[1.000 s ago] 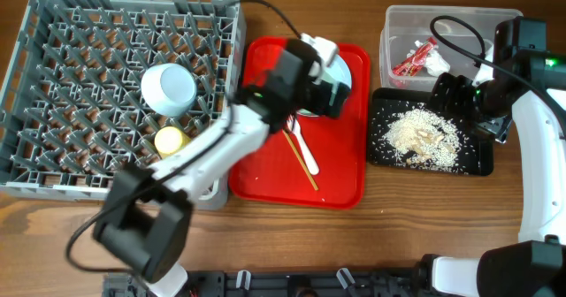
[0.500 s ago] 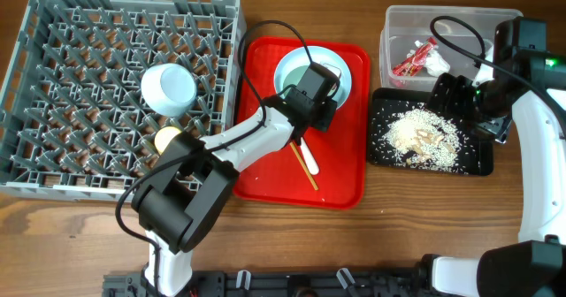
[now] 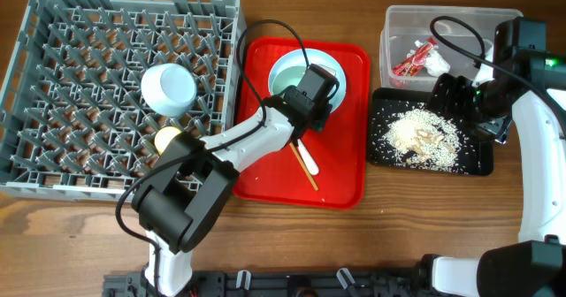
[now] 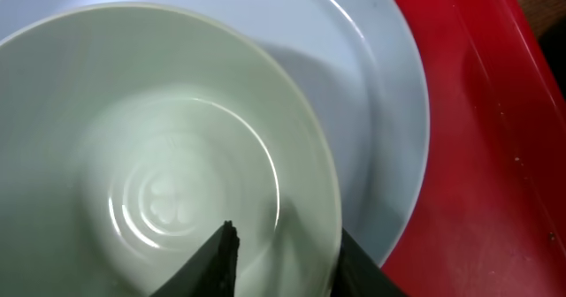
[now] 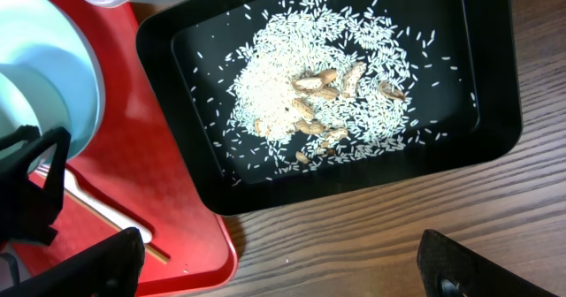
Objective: Sort waste into correct bins and load items into the dishwasher rack
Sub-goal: 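Reach the left gripper to the stacked bowls on the plate, then lift the large light-blue bowl with the left gripper toward the rack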
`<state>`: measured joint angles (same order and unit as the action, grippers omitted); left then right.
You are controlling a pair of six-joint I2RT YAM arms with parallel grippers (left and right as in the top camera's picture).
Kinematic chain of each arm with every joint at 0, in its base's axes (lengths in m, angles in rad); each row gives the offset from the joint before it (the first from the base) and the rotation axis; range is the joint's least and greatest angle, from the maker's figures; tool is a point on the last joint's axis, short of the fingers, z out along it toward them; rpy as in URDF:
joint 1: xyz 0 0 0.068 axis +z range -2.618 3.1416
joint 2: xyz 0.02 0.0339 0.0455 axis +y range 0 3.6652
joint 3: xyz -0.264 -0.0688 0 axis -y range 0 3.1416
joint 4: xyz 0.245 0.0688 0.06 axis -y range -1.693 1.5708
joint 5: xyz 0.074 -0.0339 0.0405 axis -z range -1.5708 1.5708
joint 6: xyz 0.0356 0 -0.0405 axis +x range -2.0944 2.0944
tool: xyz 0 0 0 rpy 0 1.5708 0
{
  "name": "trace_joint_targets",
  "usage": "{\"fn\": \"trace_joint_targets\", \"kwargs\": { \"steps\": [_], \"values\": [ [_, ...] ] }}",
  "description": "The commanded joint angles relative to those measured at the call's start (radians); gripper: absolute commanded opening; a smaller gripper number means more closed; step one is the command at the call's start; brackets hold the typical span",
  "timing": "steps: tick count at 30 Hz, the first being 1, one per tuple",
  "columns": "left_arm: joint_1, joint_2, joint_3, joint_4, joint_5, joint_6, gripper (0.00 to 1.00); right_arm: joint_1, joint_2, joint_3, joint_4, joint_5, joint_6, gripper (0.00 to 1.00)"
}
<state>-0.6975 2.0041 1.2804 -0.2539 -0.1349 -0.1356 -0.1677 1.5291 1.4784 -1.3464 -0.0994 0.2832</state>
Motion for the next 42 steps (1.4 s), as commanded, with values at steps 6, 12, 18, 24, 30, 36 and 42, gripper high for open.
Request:
{"fn": "trace_joint_targets", "kwargs": {
  "steps": [6,12,18,24,30,36,42],
  "values": [
    [0.003,0.038,0.008,0.025,-0.024,0.002,0.04,-0.003,-0.015,0.021,-0.006,0.002,-0.007,1.00],
    [0.003,0.021,0.019,0.040,-0.024,0.002,0.04,-0.003,-0.015,0.021,-0.010,0.002,-0.019,1.00],
    [0.009,-0.072,0.066,0.017,-0.005,0.002,0.04,-0.003,-0.015,0.021,-0.010,0.002,-0.021,1.00],
    [0.085,-0.217,0.075,-0.003,0.097,0.001,0.04,-0.003,-0.015,0.021,-0.009,0.002,-0.021,1.00],
    [0.301,-0.301,0.075,0.001,0.435,-0.012,0.04,-0.003,-0.015,0.021,-0.009,0.002,-0.021,1.00],
    [0.540,-0.299,0.075,0.041,0.815,-0.087,0.04,-0.003,-0.015,0.021,-0.009,0.002,-0.021,1.00],
    [0.716,-0.240,0.075,0.124,1.051,-0.167,0.04,-0.003,-0.015,0.021,-0.009,0.002,-0.021,1.00]
  ]
}}
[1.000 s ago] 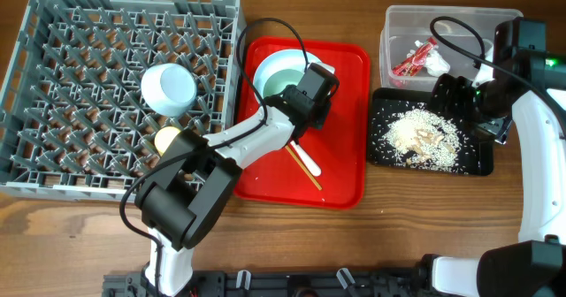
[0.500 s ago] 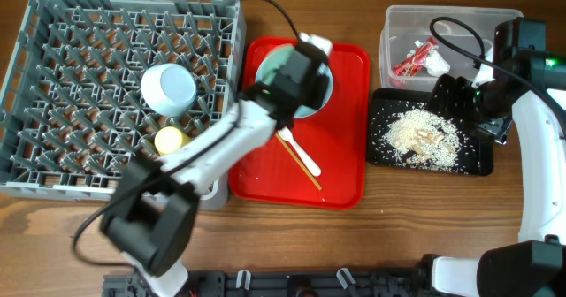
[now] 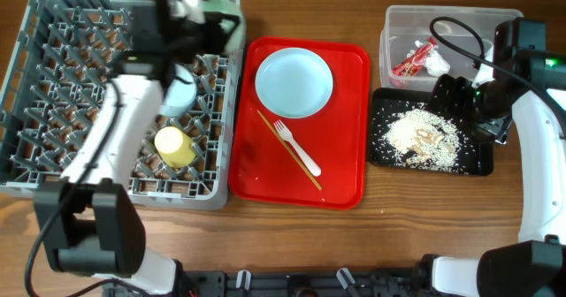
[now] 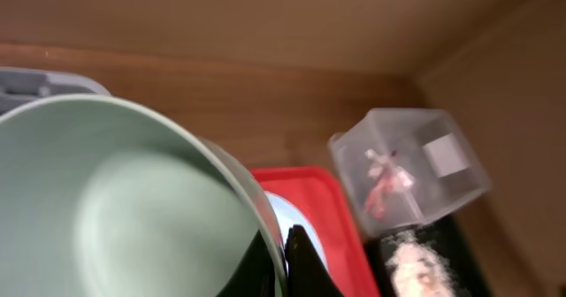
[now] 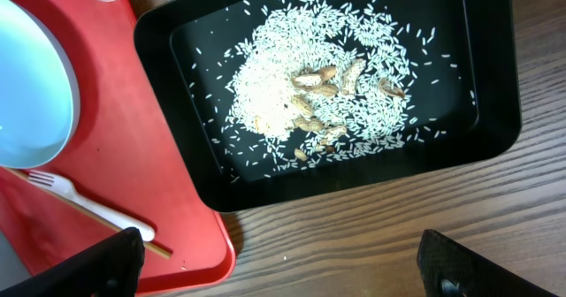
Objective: Sort waste into correct bins and load items into the dishwasher rack
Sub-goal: 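Lift the large light-blue bowl with the left gripper toward the rack, then set the large blue bowl in the rack's back row and release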
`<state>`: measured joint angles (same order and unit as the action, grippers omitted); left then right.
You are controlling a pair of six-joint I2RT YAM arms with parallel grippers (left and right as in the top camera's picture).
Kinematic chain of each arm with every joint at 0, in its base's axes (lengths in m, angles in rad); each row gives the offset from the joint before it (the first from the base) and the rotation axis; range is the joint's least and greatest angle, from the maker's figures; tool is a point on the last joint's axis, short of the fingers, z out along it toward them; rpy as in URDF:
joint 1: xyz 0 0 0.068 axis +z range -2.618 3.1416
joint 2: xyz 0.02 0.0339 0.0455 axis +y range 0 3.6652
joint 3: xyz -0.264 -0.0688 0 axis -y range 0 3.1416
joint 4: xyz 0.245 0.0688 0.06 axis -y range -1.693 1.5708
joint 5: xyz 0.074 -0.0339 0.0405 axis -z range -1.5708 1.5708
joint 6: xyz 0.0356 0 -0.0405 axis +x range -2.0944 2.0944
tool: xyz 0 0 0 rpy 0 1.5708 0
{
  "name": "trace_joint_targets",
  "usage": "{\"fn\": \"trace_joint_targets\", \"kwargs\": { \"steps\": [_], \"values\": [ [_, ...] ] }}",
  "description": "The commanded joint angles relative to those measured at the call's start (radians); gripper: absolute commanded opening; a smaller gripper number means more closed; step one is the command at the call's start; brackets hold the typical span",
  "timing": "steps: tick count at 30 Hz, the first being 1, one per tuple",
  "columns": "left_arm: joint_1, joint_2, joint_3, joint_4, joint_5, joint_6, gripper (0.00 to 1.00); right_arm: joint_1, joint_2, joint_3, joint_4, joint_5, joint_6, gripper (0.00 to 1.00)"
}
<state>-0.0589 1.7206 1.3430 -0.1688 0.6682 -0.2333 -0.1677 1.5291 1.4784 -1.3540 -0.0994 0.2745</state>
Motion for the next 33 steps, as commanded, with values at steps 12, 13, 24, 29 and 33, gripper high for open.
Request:
{"fn": "trace_joint_targets", "kwargs": {
  "steps": [12,13,24,29,33],
  "values": [
    [0.214,0.281,0.012,0.427,0.521,-0.423,0.04,-0.003,-0.015,0.021,-0.002,0.002,-0.012,1.00],
    [0.216,0.297,0.012,0.448,0.521,-0.447,0.04,-0.003,-0.015,0.021,-0.002,0.002,-0.012,1.00],
    [0.265,0.397,0.012,0.549,0.509,-0.531,0.04,-0.003,-0.015,0.021,-0.002,0.002,-0.012,1.00],
    [0.352,0.401,0.012,0.542,0.509,-0.531,0.31,-0.003,-0.015,0.021,-0.002,0.002,-0.011,1.00],
    [0.409,0.401,0.012,0.542,0.509,-0.531,0.52,-0.003,-0.015,0.021,-0.002,-0.005,-0.010,1.00]
  ]
}}
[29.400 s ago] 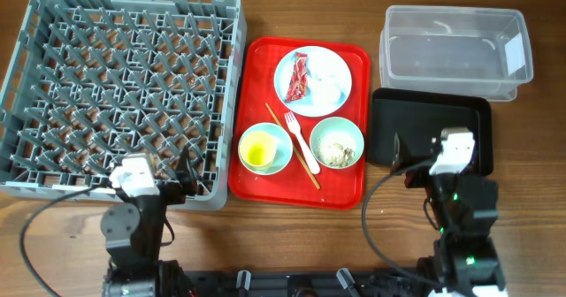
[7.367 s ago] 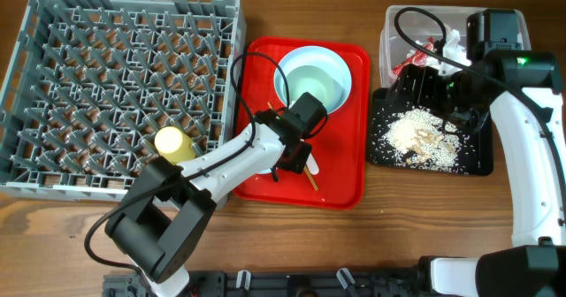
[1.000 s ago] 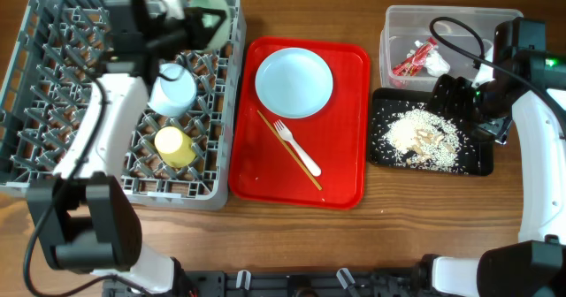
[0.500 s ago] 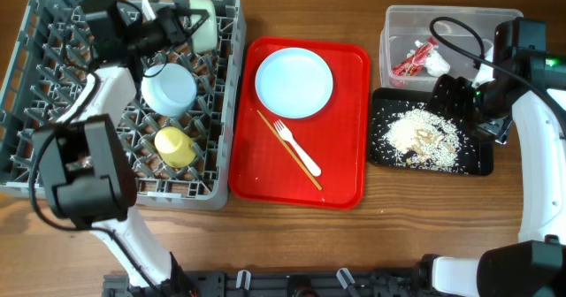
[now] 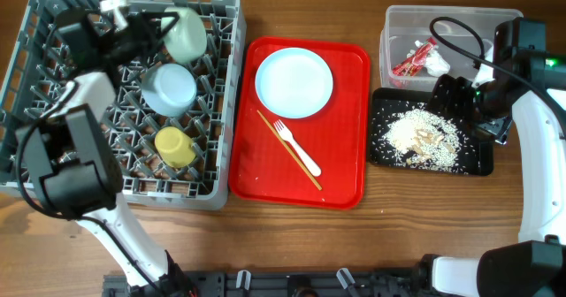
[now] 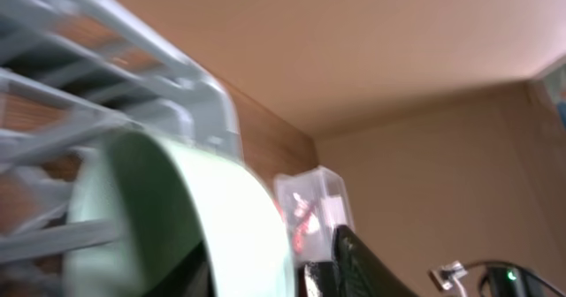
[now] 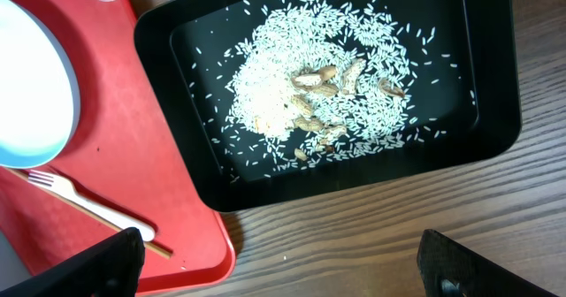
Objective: Sort waste into correct bins and load items into the dishwasher rack
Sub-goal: 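Set the large blue bowl in the rack's back row and release, then move the left gripper down to the wooden chopstick on the red tray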
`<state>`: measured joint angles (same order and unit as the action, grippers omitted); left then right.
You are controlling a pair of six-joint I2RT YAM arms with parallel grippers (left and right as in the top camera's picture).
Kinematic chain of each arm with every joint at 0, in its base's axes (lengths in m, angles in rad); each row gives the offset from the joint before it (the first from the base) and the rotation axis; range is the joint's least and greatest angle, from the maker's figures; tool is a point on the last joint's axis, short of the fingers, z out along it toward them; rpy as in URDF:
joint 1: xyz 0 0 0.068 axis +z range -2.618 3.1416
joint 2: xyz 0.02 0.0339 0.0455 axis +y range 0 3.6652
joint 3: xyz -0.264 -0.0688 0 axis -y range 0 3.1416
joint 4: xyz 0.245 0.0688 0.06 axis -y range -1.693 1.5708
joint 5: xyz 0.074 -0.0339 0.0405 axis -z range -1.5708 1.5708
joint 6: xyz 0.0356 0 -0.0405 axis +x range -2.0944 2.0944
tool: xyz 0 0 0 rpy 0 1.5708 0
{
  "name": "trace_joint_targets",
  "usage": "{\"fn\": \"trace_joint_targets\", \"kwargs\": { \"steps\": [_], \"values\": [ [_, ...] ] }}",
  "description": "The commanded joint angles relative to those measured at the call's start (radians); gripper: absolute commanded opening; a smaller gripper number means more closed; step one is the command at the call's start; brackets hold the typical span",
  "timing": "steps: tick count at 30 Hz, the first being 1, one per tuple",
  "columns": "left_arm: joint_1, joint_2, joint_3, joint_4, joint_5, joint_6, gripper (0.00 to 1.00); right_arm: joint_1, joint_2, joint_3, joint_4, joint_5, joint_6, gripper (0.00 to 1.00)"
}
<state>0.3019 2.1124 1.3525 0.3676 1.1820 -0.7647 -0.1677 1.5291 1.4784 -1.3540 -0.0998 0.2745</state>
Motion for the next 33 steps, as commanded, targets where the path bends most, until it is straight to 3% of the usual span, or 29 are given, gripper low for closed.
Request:
{"fn": "trace_joint_targets", "kwargs": {
  "steps": [1,2,4,5,15,20,27,33],
  "values": [
    [0.056,0.009,0.003,0.006,-0.004,0.001,0.58,-0.003,-0.015,0.021,-0.002,-0.005,-0.010,1.00],
    [0.070,0.009,0.003,0.006,-0.004,0.000,0.71,-0.003,-0.015,0.021,-0.002,-0.005,-0.010,1.00],
    [0.091,0.009,0.003,0.006,-0.004,0.001,0.84,-0.003,-0.015,0.021,-0.003,-0.005,-0.010,1.00],
    [0.102,0.008,0.003,0.006,-0.004,0.000,1.00,-0.003,-0.015,0.021,-0.003,-0.005,-0.010,1.00],
    [0.176,-0.066,0.003,-0.004,0.013,-0.006,1.00,-0.003,-0.015,0.021,-0.004,-0.005,-0.011,1.00],
    [0.145,-0.154,0.003,-0.116,-0.053,0.034,0.99,-0.003,-0.015,0.021,-0.003,-0.005,-0.013,1.00],
    [0.002,-0.322,0.003,-0.571,-0.418,0.322,1.00,-0.003,-0.015,0.021,-0.004,-0.005,-0.029,1.00],
    [-0.193,-0.488,0.003,-0.840,-0.721,0.346,1.00,-0.003,-0.015,0.021,-0.007,-0.005,-0.039,1.00]
  ]
}}
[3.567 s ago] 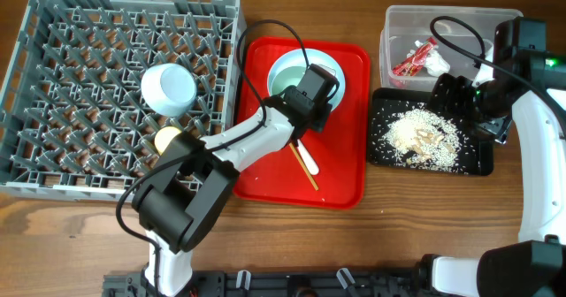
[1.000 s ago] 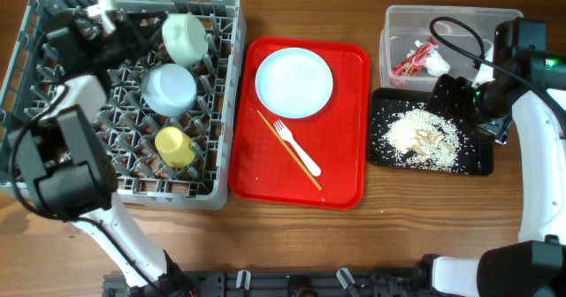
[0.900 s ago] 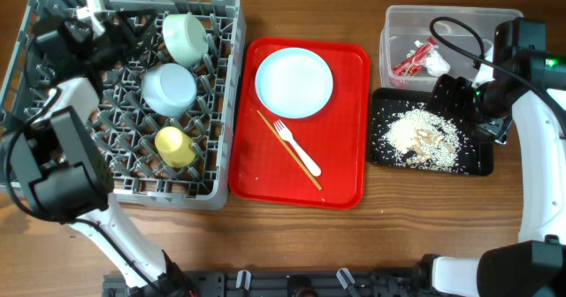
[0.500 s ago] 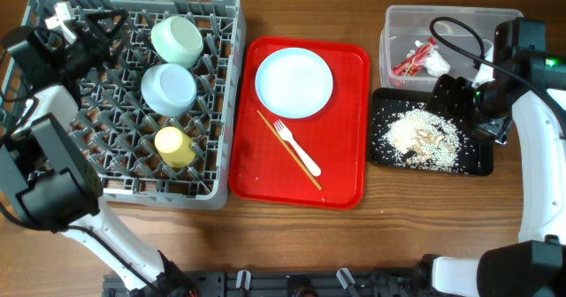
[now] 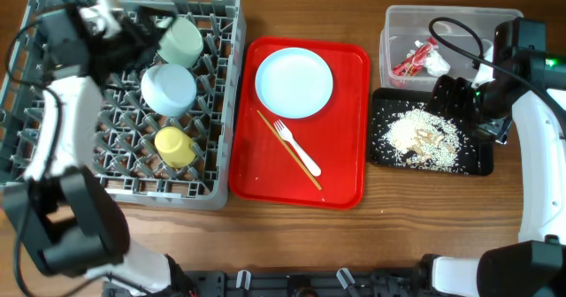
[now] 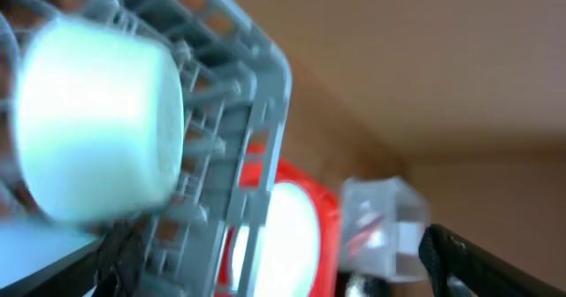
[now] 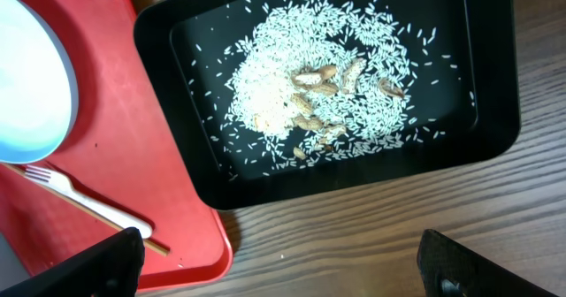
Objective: Sort waste into correct bins and load items into the dishwasher rack
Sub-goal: 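Move the left gripper down to the wooden chopstick on the red tray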
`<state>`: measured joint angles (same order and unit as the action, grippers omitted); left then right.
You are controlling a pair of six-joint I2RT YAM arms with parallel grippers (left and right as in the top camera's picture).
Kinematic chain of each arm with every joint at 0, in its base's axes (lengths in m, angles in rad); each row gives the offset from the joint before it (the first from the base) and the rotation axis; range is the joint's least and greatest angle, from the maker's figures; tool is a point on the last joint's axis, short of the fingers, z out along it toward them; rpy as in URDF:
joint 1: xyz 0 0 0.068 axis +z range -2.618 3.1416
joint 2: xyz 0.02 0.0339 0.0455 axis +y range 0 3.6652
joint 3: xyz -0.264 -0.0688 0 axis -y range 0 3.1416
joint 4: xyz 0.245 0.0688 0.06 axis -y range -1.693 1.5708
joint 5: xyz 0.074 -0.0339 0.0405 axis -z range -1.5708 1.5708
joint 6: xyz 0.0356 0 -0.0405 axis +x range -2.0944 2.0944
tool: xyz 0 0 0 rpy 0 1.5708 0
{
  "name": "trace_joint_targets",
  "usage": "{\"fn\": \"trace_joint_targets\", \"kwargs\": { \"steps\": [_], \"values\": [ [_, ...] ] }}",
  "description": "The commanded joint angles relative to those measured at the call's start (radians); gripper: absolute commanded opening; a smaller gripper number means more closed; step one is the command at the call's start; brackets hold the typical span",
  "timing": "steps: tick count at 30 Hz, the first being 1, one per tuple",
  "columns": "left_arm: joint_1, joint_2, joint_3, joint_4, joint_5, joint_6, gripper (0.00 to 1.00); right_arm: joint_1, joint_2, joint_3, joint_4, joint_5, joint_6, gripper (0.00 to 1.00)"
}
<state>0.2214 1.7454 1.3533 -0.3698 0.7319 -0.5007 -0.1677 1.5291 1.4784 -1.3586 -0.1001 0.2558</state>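
Note:
A pale green bowl (image 5: 181, 39) lies on its side in the back of the grey dishwasher rack (image 5: 35, 111); the blurred left wrist view shows it too (image 6: 97, 120). My left gripper (image 5: 140, 25) (image 6: 283, 266) is open just left of the bowl, holding nothing. A light blue plate (image 5: 294, 82), a white fork (image 5: 298, 153) and a chopstick (image 5: 285, 147) lie on the red tray (image 5: 340, 169). My right gripper (image 5: 453, 94) (image 7: 279, 266) hangs open over the black tray of rice and nuts (image 7: 323, 94).
The rack also holds a light blue cup (image 5: 168, 89) and a yellow cup (image 5: 175, 145). A clear bin (image 5: 424, 45) with wrappers stands at the back right, behind the black tray (image 5: 473, 160). Bare wooden table runs along the front.
My left gripper has let go of the green bowl and is now open beside it. The bowl rests in the rack's back row. The right arm has not moved.
My left gripper was shut on the green bowl's rim while it sat on the plate on the red tray. Then it held the bowl over the rack's far right corner, then tilted at the rack's back. Now the bowl rests there, released.

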Motion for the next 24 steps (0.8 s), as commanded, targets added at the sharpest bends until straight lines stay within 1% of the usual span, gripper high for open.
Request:
{"fn": "trace_joint_targets", "kwargs": {
  "steps": [1,2,4,7,8,11,15,16,18,21,22,24],
  "values": [
    [-0.142,-0.139,0.002,-0.139,-0.312,0.082,1.00,-0.003,-0.015,0.021,-0.003,-0.004,-0.020,1.00],
    [-0.194,-0.163,0.002,-0.206,-0.388,0.073,1.00,-0.003,-0.015,0.021,-0.003,-0.004,-0.019,1.00],
    [-0.283,-0.186,0.002,-0.313,-0.489,0.053,1.00,-0.003,-0.015,0.021,-0.003,-0.004,-0.020,1.00],
    [-0.435,-0.187,0.002,-0.460,-0.597,0.010,1.00,-0.003,-0.015,0.021,-0.003,-0.004,-0.020,1.00],
    [-0.480,-0.182,0.002,-0.488,-0.598,0.010,1.00,-0.003,-0.015,0.021,-0.003,-0.004,-0.020,1.00],
    [-0.601,-0.171,0.002,-0.526,-0.537,0.017,1.00,-0.003,-0.015,0.021,-0.003,-0.004,-0.021,1.00],
    [-0.726,-0.144,0.002,-0.526,-0.551,0.008,1.00,-0.003,-0.015,0.021,-0.003,-0.004,-0.021,1.00],
    [-0.753,-0.133,0.002,-0.530,-0.578,-0.030,1.00,-0.003,-0.015,0.021,-0.003,-0.004,-0.021,1.00],
    [-0.805,-0.101,0.002,-0.559,-0.695,-0.177,1.00,-0.003,-0.015,0.021,-0.004,-0.004,-0.020,1.00],
    [-0.846,-0.050,0.002,-0.608,-0.810,-0.341,1.00,-0.003,-0.015,0.021,-0.004,-0.004,-0.020,1.00],
    [-0.856,-0.024,0.002,-0.616,-0.816,-0.370,1.00,-0.003,-0.015,0.021,-0.005,-0.004,-0.020,1.00],
    [-0.869,0.023,0.002,-0.620,-0.814,-0.379,1.00,-0.003,-0.015,0.021,-0.008,-0.004,-0.020,1.00]
  ]
}}
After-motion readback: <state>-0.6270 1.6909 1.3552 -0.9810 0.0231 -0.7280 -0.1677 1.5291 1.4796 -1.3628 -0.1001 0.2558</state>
